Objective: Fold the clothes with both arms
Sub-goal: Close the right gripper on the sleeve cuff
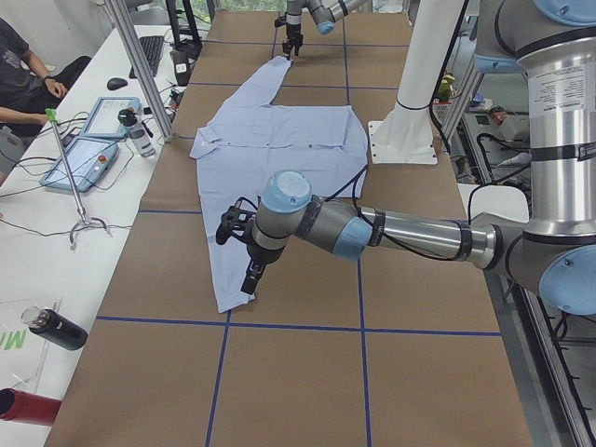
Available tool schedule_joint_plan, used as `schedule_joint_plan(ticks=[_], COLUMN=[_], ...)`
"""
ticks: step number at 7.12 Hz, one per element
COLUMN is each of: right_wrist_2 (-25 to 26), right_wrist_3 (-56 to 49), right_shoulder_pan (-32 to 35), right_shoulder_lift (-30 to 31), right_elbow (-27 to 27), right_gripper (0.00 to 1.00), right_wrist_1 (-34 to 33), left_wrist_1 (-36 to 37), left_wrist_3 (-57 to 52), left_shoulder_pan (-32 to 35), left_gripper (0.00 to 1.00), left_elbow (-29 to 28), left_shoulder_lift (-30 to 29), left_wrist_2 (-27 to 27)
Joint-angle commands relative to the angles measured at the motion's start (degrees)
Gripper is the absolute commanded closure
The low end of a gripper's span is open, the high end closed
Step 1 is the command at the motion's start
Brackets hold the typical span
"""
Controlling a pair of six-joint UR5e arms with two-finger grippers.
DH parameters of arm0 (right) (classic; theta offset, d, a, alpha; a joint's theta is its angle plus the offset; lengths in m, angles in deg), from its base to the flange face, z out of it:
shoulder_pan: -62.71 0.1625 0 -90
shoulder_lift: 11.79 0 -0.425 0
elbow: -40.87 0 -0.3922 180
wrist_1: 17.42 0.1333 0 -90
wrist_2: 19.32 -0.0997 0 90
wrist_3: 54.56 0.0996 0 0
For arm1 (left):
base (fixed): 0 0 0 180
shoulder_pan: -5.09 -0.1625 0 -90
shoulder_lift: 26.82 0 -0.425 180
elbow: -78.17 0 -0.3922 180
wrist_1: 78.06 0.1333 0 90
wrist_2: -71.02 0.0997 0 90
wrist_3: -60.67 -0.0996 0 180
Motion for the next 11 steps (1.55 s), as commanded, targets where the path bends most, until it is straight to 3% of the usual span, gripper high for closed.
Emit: schedule_joint_plan(ticks=[1,6,7,9,11], right_wrist_2=[0.0,0.1,0.0,-0.1,-0.5], right_wrist_3=[0.1,2.4,2.5,2.8,2.7], right_shoulder_pan=[0.2,0.1,0.1,0.1,0.3], right_shoulder_lift=[-0.3,-2.6,-2.6,-2.7,-2.6], right_elbow=[0.7,2.1,2.1,1.5,0.9], right_gripper=[0.27,0.29,0.36,1.00,1.00], right_wrist_1=[0.0,0.1,0.1,0.2,0.5], left_wrist_1=[0.0,0.0,0.0,0.0,0.0], left_wrist_3=[0.0,0.0,0.0,0.0,0.0], left_shoulder_pan=[0.1,0.0,0.1,0.1,0.1], left_gripper=[0.01,0.01,0.01,0.01,0.01], left_elbow=[0.0,0.0,0.0,0.0,0.4], left_shoulder_lift=[0.1,0.2,0.2,0.2,0.2], left_wrist_2=[0.0,0.0,0.0,0.0,0.0])
